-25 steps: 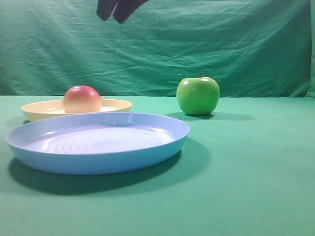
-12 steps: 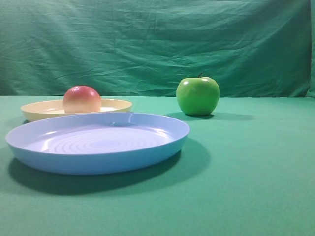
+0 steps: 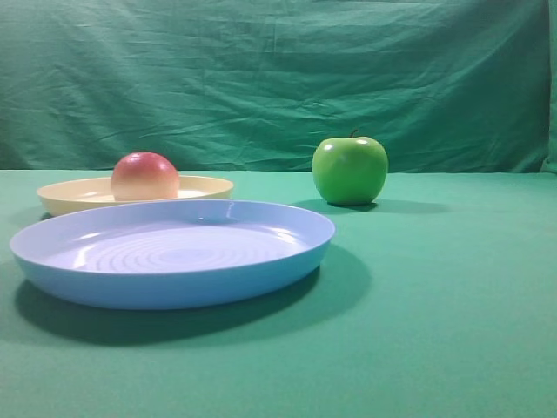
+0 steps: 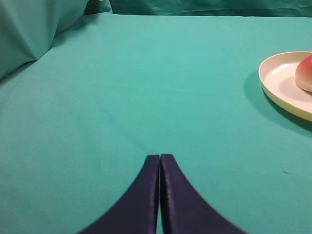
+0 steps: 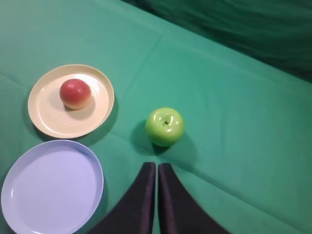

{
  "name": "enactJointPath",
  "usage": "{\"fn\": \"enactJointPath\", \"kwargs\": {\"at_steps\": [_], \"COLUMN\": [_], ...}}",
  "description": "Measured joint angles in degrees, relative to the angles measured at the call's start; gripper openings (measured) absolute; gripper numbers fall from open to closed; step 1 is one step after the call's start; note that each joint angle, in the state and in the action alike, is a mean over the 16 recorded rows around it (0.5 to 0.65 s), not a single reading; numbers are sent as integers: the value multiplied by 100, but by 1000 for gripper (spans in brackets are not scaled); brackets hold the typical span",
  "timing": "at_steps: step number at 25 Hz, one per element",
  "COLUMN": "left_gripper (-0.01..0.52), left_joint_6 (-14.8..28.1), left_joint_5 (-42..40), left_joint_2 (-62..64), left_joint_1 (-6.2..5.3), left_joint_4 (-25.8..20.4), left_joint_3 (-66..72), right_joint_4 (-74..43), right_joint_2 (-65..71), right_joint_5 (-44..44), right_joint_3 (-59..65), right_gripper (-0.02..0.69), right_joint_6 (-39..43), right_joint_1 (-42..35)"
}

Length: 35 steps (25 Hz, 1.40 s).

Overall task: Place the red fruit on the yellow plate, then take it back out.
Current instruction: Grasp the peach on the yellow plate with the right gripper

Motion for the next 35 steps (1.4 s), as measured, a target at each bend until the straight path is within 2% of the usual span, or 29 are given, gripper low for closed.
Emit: {"fn": "enactJointPath", "kwargs": {"at_steps": [9, 21, 27, 35], "left_gripper": [0, 0, 0, 0], "left_joint_6": [-1, 6, 6, 6], "left_joint_5": [0, 0, 0, 0], "left_joint_2": [0, 0, 0, 0], "left_joint_1": [0, 0, 0, 0], "left_joint_4": [0, 0, 0, 0], "left_joint_3": [0, 0, 0, 0], "right_joint_4": [136, 525, 532, 538], "right_joint_2": [-1613, -4434, -5753, -6934], "right_joint_5": [-807, -3363, -4408, -5073], "right_joint_3": [1542, 5242, 6974, 8771], "right_gripper": [0, 0, 0, 0], "right_joint_6": [12, 20, 22, 22], "right_joint_1": [-1015, -2792, -3221, -3427]}}
